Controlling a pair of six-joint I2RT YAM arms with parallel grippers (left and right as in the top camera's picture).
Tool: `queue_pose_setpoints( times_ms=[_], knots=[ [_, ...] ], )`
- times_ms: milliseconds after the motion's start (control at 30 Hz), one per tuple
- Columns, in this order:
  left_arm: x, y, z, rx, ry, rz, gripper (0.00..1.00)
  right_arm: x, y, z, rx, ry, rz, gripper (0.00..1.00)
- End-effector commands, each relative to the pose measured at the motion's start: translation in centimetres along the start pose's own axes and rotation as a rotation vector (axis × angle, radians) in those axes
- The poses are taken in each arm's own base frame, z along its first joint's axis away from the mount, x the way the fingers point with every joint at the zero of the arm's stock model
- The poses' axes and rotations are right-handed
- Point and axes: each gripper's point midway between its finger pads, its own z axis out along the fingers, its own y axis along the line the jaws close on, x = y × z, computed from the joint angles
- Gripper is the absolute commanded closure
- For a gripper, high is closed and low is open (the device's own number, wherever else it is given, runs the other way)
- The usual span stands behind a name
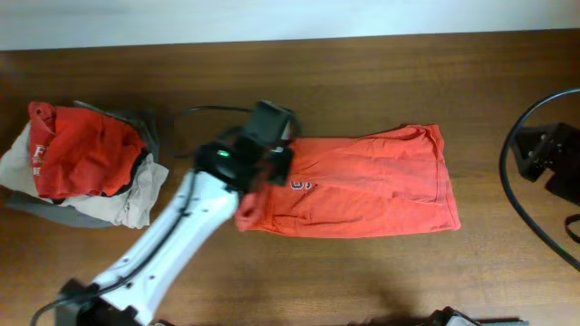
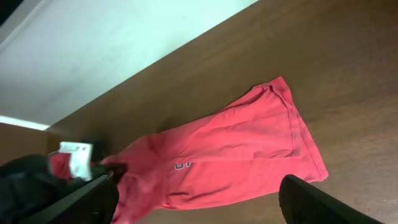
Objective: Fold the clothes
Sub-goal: 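Fold the collar end rightward over the shirt with the left gripper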
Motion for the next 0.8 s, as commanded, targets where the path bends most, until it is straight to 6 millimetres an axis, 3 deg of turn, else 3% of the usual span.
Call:
queue_pose_setpoints(
  times_ms=[0, 233, 300, 367, 400, 500, 600, 667, 767],
  knots=[
    [-0.6, -2.3, 2.9, -0.062, -0.017, 0.036, 1.0, 0.2, 0.3, -0.1, -0.011, 0.003, -0.013, 0.12],
    [0.2, -6.4, 9.3, -0.057, 0.01, 0.136, 0.98, 0.3, 0.4, -0.2, -0.015, 0.001, -0.015, 0.12],
    [0.6, -7.2, 10.3, -0.054, 0.026, 0.17, 0.91, 0.3, 0.5, -0.3, -0.015, -0.001, -0.017, 0.12],
    [0.7, -8.2, 10.7, -0.046, 0.032, 0.219, 0.71, 0.3, 0.5, -0.3, -0.015, -0.003, -0.017, 0.13],
    [0.5, -8.7, 10.5, -0.04, 0.028, 0.246, 0.58, 0.3, 0.5, -0.4, -0.015, -0.004, -0.019, 0.12],
    [-0.4, -9.0, 9.1, -0.082, 0.013, 0.279, 0.41, 0.4, 0.6, -0.5, -0.015, -0.007, -0.021, 0.13],
    [-2.3, -9.1, 6.6, -0.109, 0.007, 0.29, 0.14, 0.4, 0.6, -0.5, -0.015, -0.008, -0.022, 0.12],
    [-3.4, -9.1, 5.0, -0.111, 0.009, 0.286, 0.14, 0.4, 0.6, -0.5, -0.015, -0.008, -0.022, 0.12],
    [-4.0, -7.1, 3.3, -0.158, 0.042, 0.19, 0.14, 0.4, 0.6, -0.5, -0.015, -0.008, -0.022, 0.12]
  ],
)
